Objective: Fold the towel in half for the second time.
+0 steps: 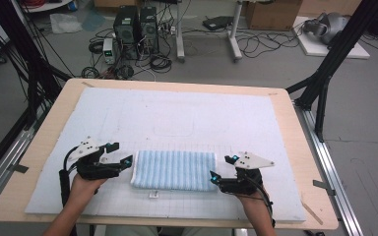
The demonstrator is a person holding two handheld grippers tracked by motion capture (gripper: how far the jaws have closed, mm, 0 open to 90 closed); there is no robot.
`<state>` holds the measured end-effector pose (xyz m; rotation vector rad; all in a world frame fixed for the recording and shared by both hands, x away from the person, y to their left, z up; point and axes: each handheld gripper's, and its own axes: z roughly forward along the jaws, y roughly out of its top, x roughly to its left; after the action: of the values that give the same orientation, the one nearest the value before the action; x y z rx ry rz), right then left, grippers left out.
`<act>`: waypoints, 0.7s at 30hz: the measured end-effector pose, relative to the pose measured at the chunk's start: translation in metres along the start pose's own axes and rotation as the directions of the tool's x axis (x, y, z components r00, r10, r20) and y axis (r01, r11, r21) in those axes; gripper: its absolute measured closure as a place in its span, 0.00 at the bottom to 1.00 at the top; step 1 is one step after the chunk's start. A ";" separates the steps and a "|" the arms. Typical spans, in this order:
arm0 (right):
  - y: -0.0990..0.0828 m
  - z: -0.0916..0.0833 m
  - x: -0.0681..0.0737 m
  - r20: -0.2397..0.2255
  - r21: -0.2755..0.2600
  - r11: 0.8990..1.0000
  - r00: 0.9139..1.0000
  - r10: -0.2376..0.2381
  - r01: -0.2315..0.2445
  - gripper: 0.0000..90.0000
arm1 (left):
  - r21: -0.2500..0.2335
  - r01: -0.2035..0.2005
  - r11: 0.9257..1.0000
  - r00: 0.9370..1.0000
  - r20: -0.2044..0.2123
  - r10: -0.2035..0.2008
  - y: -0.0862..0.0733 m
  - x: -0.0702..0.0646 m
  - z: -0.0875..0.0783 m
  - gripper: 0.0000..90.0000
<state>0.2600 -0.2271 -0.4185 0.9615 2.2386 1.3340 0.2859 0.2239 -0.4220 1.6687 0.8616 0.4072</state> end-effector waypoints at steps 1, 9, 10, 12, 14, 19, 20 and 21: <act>0.000 -0.002 -0.001 0.023 0.002 1.000 1.000 -0.003 0.003 0.22 | -0.009 -0.001 1.000 1.000 -0.005 0.001 0.001 0.002 -0.003 0.24; -0.004 -0.026 -0.019 0.174 -0.028 0.999 0.985 -0.018 0.023 0.13 | -0.052 -0.010 0.999 0.999 -0.050 0.007 0.005 0.016 -0.018 0.24; -0.005 -0.030 -0.022 0.187 -0.033 0.999 0.982 -0.012 0.018 0.13 | -0.056 -0.005 0.998 0.999 -0.050 0.002 0.005 0.017 -0.019 0.24; -0.007 -0.038 -0.028 0.199 -0.043 0.999 0.980 0.003 0.006 0.13 | -0.056 -0.007 0.998 0.999 -0.053 0.004 0.005 0.019 -0.021 0.25; -0.009 -0.045 -0.033 0.217 -0.048 0.999 0.976 0.020 -0.010 0.13 | -0.061 -0.010 0.998 0.999 -0.052 0.006 0.005 0.020 -0.022 0.25; -0.013 -0.059 -0.044 0.245 -0.067 0.997 0.968 0.060 -0.045 0.12 | -0.061 -0.020 0.998 0.999 -0.046 0.017 0.004 0.021 -0.025 0.25; -0.014 -0.061 -0.046 0.249 -0.069 0.996 0.966 0.069 -0.053 0.12 | -0.064 -0.019 0.998 0.999 -0.046 0.016 0.004 0.021 -0.025 0.25; -0.014 -0.062 -0.047 0.252 -0.071 0.996 0.965 0.072 -0.056 0.12 | -0.064 -0.025 0.998 0.999 -0.046 0.022 0.004 0.021 -0.026 0.25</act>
<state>0.2497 -0.3038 -0.4021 1.1221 1.9778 1.2227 0.2841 0.2568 -0.4147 1.6168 0.8539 0.4859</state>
